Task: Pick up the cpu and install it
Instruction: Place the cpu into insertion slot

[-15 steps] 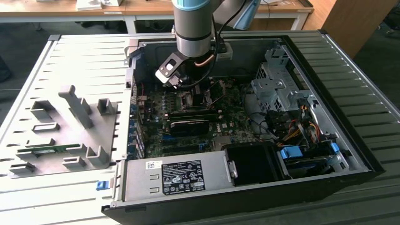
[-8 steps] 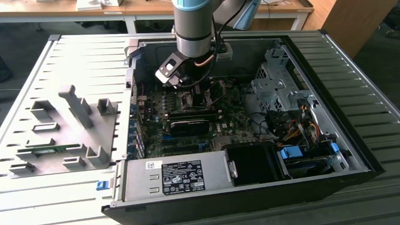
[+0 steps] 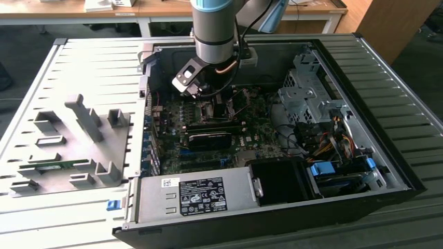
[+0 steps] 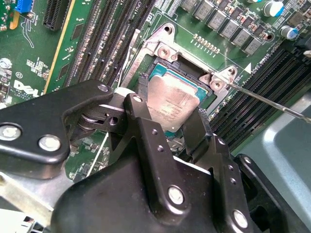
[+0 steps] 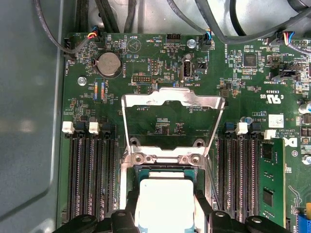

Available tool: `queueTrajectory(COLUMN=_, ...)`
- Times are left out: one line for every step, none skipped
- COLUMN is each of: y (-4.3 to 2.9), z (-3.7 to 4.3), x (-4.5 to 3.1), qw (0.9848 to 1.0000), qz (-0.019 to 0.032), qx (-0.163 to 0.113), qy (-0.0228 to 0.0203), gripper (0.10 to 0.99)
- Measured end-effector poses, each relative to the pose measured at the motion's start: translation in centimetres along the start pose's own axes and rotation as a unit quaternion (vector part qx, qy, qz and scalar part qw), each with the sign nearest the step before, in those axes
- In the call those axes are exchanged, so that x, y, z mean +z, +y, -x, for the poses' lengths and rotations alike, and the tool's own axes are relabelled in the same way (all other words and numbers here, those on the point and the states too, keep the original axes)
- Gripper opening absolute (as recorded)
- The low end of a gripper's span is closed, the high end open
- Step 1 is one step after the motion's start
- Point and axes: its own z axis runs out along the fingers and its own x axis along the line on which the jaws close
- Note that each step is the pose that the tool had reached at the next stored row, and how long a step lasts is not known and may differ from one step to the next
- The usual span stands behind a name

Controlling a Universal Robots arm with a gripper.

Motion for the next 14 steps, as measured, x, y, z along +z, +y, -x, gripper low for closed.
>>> queueTrajectory(y=0.0, z=0.0, x=0.0, qw=1.0, qz=0.0, qx=0.0, qy=-0.0001, gripper=0.537)
queueTrajectory(y=0.0, z=0.0, x=0.0, qw=1.0, qz=-0.0001, qx=0.0, qy=-0.0001, gripper=0.596)
queueTrajectory(y=0.0, z=0.0, x=0.0, qw=1.0, qz=-0.0001, qx=0.0, qy=-0.0002, gripper=0.596)
queueTrajectory(y=0.0, z=0.01, x=-0.01, qw=1.0, qz=-0.0002, qx=0.0, qy=-0.0002, gripper=0.659)
queueTrajectory(y=0.0, z=0.01, x=-0.01, qw=1.0, qz=-0.0002, qx=0.0, qy=-0.0003, gripper=0.659)
queueTrajectory(y=0.0, z=0.01, x=-0.01, qw=1.0, qz=-0.0002, qx=0.0, qy=-0.0003, gripper=0.659)
queueTrajectory(y=0.0, z=0.01, x=-0.01, qw=1.0, qz=-0.0002, qx=0.0, qy=-0.0003, gripper=0.659)
queueTrajectory(y=0.0, z=0.01, x=-0.01, qw=1.0, qz=-0.0002, qx=0.0, qy=-0.0003, gripper=0.659)
queueTrajectory(y=0.0, z=0.01, x=-0.01, qw=1.0, qz=-0.0002, qx=0.0, qy=-0.0003, gripper=0.659)
queueTrajectory(y=0.0, z=0.01, x=-0.01, qw=1.0, qz=-0.0002, qx=0.0, qy=-0.0003, gripper=0.659)
queueTrajectory(y=0.0, z=0.01, x=-0.01, qw=1.0, qz=-0.0002, qx=0.0, qy=-0.0003, gripper=0.659)
queueTrajectory(y=0.0, z=0.01, x=-0.02, qw=1.0, qz=-0.0002, qx=0.0, qy=-0.0002, gripper=0.659)
queueTrajectory(y=0.0, z=0.01, x=-0.04, qw=1.0, qz=-0.0002, qx=0.0, qy=-0.0003, gripper=0.659)
queueTrajectory(y=0.0, z=0.01, x=-0.07, qw=1.0, qz=-0.0002, qx=0.0, qy=-0.0003, gripper=0.659)
